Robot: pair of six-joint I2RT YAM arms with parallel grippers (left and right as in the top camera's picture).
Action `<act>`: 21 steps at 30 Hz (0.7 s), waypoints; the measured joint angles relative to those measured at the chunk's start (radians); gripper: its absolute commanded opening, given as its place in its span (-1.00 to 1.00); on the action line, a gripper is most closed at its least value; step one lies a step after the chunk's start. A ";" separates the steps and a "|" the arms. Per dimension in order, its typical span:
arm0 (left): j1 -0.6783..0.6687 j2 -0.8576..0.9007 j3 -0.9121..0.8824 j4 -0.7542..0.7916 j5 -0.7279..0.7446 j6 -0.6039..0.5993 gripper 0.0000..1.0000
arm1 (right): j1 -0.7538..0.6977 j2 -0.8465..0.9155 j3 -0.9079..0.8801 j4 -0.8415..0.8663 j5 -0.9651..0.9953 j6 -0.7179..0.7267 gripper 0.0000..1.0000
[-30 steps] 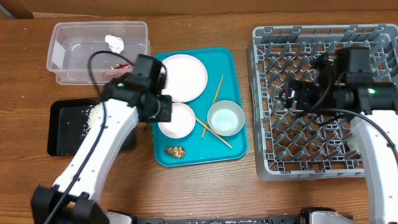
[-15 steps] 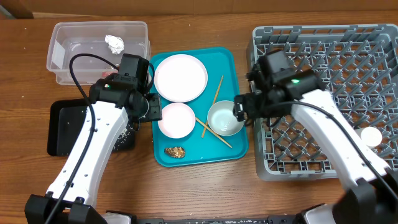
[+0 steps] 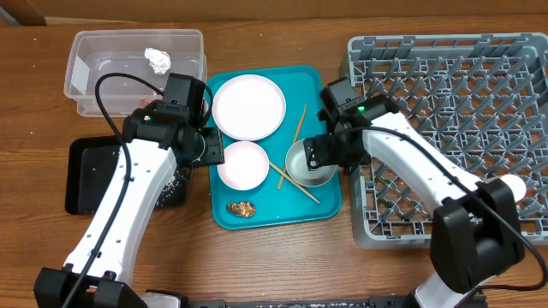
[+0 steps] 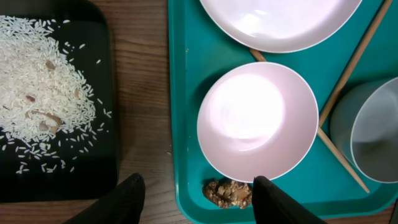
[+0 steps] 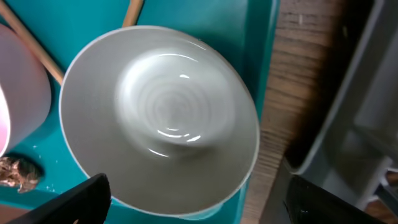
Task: Sort waste into correct bins and load items into the dishwasher
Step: 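Reach the right gripper to the white bowl on the teal tray and grasp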
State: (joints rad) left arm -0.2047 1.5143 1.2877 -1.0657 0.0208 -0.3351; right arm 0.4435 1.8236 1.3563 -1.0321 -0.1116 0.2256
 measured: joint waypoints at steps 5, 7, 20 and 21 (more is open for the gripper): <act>0.000 0.000 0.000 0.000 0.000 0.000 0.17 | 0.003 0.014 0.001 0.014 -0.001 0.011 0.82; 0.000 0.000 0.000 0.000 0.000 0.000 0.17 | 0.003 0.016 0.002 0.018 0.000 0.013 0.82; 0.000 0.000 0.000 0.000 0.000 -0.003 0.17 | 0.003 0.021 -0.001 0.072 0.016 0.029 0.80; 0.000 0.000 0.000 0.000 0.000 -0.003 0.17 | 0.003 0.021 -0.002 0.076 0.018 0.032 0.79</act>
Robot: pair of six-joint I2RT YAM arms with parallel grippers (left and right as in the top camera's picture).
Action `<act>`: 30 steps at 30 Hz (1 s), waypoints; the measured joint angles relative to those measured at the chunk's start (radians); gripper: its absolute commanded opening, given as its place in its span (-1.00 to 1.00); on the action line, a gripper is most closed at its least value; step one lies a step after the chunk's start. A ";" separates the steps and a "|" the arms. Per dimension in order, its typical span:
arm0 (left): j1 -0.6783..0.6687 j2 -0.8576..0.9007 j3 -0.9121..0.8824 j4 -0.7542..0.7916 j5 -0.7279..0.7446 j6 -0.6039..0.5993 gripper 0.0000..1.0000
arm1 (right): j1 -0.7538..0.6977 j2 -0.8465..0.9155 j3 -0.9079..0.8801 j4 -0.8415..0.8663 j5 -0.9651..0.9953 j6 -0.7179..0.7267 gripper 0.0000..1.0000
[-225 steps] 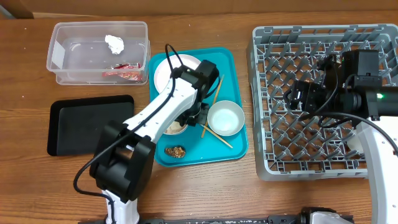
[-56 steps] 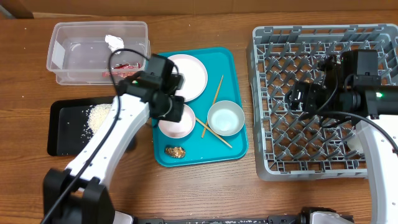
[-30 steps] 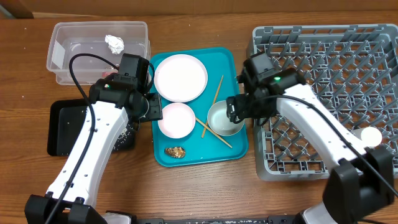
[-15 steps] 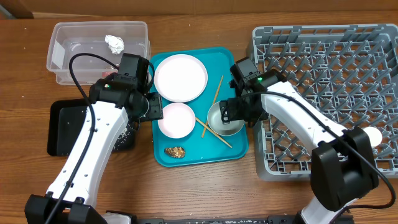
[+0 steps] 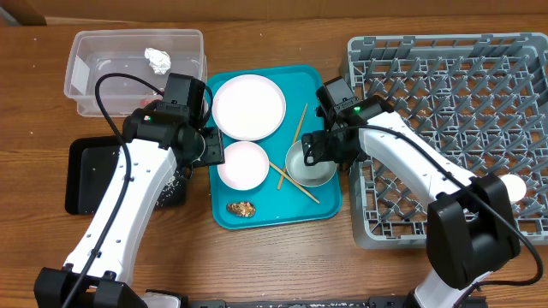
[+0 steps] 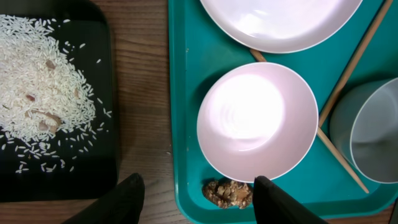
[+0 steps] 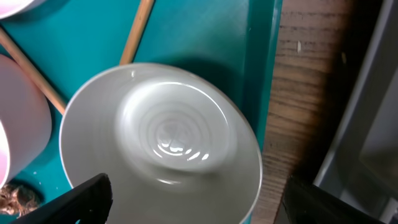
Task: Sort waste into correct bins and load items into the dishwasher
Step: 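Reach the right gripper to the white bowl on the teal tray and grasp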
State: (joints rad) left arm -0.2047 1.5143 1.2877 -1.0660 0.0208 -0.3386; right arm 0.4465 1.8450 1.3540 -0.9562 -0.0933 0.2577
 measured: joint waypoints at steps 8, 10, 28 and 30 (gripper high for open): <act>0.000 0.000 0.000 0.002 0.000 0.000 0.18 | 0.020 0.002 -0.003 0.018 0.035 0.004 0.80; 0.000 0.000 0.000 0.003 0.000 0.000 0.18 | 0.033 0.003 -0.005 0.022 0.058 0.012 0.81; 0.000 0.000 0.000 0.003 0.000 0.000 0.19 | 0.051 0.006 -0.006 0.029 0.097 0.057 0.82; 0.000 0.000 0.000 0.003 0.000 0.000 0.19 | 0.051 0.006 -0.006 0.029 0.097 0.065 0.82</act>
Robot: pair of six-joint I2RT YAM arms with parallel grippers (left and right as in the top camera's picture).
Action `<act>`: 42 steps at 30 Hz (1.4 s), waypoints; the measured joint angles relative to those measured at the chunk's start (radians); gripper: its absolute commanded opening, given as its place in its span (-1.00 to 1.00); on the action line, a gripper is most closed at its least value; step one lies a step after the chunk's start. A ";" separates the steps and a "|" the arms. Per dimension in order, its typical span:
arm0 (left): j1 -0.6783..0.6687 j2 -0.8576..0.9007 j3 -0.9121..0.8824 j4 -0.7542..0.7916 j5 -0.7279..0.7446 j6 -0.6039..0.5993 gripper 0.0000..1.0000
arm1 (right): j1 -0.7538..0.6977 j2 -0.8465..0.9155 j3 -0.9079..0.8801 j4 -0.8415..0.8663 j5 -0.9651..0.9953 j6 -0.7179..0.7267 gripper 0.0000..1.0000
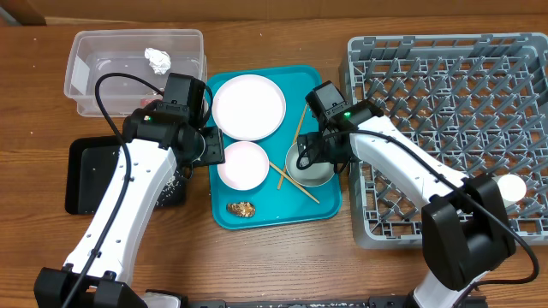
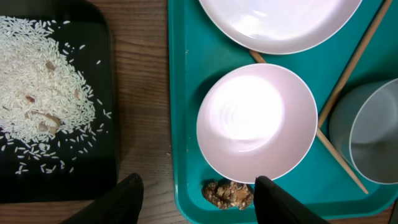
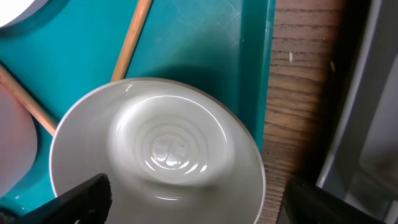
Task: Sort waste into correct bins and load items into the dishwasher
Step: 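Reach the right gripper to the white bowl on the teal tray and grasp, then lift the white bowl with the right gripper and carry it over the rack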
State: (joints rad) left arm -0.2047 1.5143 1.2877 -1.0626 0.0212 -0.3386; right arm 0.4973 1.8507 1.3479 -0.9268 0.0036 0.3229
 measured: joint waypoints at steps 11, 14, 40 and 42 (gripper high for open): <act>0.000 0.000 0.000 0.000 0.000 0.000 0.22 | 0.007 0.001 -0.100 0.091 -0.039 0.039 0.82; 0.000 0.000 0.000 0.001 0.000 0.000 0.23 | 0.008 0.006 -0.121 0.104 -0.050 0.041 0.77; 0.000 0.000 0.000 0.011 0.000 0.000 0.31 | 0.006 0.007 -0.124 0.111 -0.077 0.043 -0.92; 0.000 0.000 0.000 0.011 0.000 0.000 0.33 | 0.006 0.007 -0.123 0.094 -0.077 0.043 -0.92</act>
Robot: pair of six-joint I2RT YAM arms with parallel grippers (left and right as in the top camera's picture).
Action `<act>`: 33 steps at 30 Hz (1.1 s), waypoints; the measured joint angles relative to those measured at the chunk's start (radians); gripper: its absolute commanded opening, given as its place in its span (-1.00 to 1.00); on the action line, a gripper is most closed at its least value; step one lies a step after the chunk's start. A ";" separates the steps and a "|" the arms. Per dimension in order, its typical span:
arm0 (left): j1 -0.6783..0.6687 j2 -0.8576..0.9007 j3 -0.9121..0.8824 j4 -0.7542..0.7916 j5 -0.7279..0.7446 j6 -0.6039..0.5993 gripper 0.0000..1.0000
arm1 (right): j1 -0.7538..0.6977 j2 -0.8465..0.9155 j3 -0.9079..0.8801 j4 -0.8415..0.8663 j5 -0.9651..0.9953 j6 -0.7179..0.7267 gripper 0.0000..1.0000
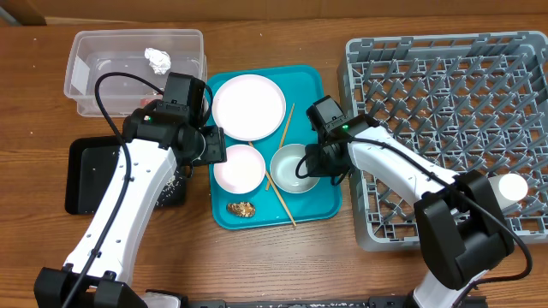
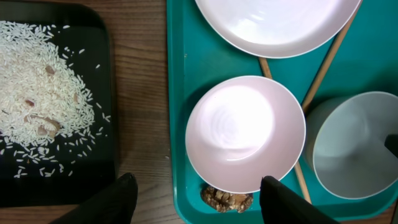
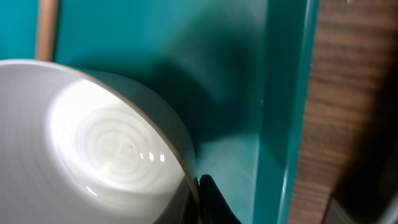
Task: Sort waste into correct bins and load items into the dishwasher
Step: 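Lift the white bowl with the right gripper and carry it over the rack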
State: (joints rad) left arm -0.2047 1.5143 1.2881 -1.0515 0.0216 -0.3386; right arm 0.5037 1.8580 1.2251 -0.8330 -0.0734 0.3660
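A grey bowl [image 1: 294, 168] [image 3: 106, 149] sits at the right of the teal tray [image 1: 312, 81]. My right gripper [image 1: 318, 162] [image 3: 198, 198] is shut on the bowl's right rim, one finger inside and one outside. To the left of it lies a pink bowl [image 1: 239, 168] [image 2: 244, 134], with a brown food scrap [image 2: 227, 199] in front. My left gripper [image 2: 202, 202] [image 1: 205, 147] hangs open above the pink bowl's near edge, holding nothing. A white plate [image 1: 248, 106] fills the tray's far end. Two chopsticks [image 1: 278, 145] lie between the bowls.
The grey dish rack [image 1: 445, 103] stands at the right, close to the tray. A clear bin [image 1: 137, 73] with crumpled paper [image 1: 157, 59] is at the far left. A black tray [image 1: 90, 175] holding rice [image 2: 37, 118] lies in front of it.
My right gripper, open over the grey bowl before, is now low and shut on its right rim. The grey bowl sits further left and nearer; the chopsticks and pink bowl have shifted with it.
At first my right gripper hung open above the grey bowl near the tray's right edge. Over the following moments it shifted a little over the bowl, still open. Now it grips the rim. My left gripper stayed open over the pink bowl throughout.
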 measured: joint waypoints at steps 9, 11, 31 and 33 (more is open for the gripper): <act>0.000 0.000 0.000 0.001 0.000 0.000 0.35 | -0.006 -0.016 0.196 -0.226 0.126 0.000 -0.92; 0.000 0.000 0.000 0.002 0.000 0.000 0.36 | -0.009 -0.045 0.261 -0.264 0.183 -0.001 -0.92; 0.000 0.000 0.001 0.030 0.000 0.000 0.41 | -0.398 -0.278 0.373 0.000 0.998 -0.006 -0.92; 0.000 0.000 0.001 0.034 0.000 0.000 0.43 | -0.472 -0.278 0.373 0.060 1.019 -0.013 -0.92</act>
State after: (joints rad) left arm -0.2047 1.5143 1.2888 -1.0172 0.0216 -0.3382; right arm 0.0315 1.5795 1.5986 -0.7727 0.9455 0.3527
